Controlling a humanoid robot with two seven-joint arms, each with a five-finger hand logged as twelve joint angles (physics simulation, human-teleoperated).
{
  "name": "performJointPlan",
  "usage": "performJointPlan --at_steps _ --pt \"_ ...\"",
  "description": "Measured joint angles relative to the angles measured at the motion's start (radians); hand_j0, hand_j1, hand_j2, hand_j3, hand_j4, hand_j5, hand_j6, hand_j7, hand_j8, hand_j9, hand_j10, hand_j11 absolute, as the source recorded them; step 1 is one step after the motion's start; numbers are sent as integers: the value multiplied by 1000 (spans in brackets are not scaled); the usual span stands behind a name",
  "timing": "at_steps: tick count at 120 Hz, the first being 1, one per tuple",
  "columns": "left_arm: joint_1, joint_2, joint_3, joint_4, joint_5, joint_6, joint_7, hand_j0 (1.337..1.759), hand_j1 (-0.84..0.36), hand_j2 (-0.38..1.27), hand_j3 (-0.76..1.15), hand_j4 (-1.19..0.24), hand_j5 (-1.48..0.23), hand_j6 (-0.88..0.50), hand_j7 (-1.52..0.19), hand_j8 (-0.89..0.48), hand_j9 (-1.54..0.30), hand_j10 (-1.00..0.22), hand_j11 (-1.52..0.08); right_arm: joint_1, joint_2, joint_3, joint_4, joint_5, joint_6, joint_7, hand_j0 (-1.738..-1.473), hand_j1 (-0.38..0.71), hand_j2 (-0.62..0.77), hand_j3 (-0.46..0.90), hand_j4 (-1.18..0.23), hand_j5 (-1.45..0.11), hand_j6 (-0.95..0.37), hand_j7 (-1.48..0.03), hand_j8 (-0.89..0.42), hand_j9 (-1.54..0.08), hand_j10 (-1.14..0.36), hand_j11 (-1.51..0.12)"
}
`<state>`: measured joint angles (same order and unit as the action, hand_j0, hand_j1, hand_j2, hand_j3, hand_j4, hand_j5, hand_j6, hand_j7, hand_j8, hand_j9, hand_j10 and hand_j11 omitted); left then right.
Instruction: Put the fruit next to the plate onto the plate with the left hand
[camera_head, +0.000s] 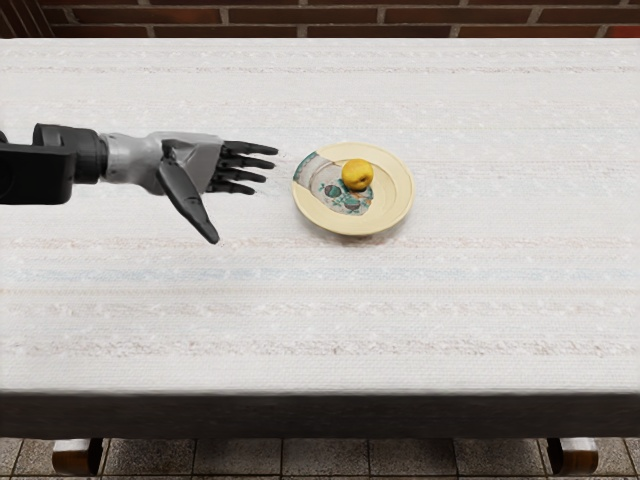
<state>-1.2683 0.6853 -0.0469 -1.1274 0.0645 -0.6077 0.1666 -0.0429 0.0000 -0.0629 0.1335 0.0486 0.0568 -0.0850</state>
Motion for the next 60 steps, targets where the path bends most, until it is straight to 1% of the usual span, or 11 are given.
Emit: performJointPlan --at_steps 15,30,37,51,60 --pt "36 42 -2 18 -24 -2 0 1658 349 1 0 -1 0 -1 0 -1 0 0 0 0 0 0 0 0 0 0 -1658 -320 -5 0 -24 -31 -24 -31 -24 -31 -24 -31" --pt "51 84 -2 32 -31 -3 1 1658 349 1 0 -1 0 -1 0 0 0 0 0 0 0 0 0 0 0 0 -1658 -320 -5 0 -24 -31 -24 -31 -24 -31 -24 -31" --pt "65 93 -3 56 -33 -3 1 1658 349 1 0 0 0 0 0 0 0 0 0 0 0 0 0 0 0 0 -1658 -320 -5 0 -24 -31 -24 -31 -24 -31 -24 -31" --pt "79 95 -5 128 -37 -3 1 1658 349 1 0 0 0 0 0 0 0 0 0 0 0 0 0 0 0 0 -1658 -320 -5 0 -24 -31 -24 -31 -24 -31 -24 -31" --pt "89 95 -6 154 -43 -3 1 1658 349 1 0 0 0 0 0 0 0 0 0 0 0 0 0 0 0 0 -1658 -320 -5 0 -24 -31 -24 -31 -24 -31 -24 -31"
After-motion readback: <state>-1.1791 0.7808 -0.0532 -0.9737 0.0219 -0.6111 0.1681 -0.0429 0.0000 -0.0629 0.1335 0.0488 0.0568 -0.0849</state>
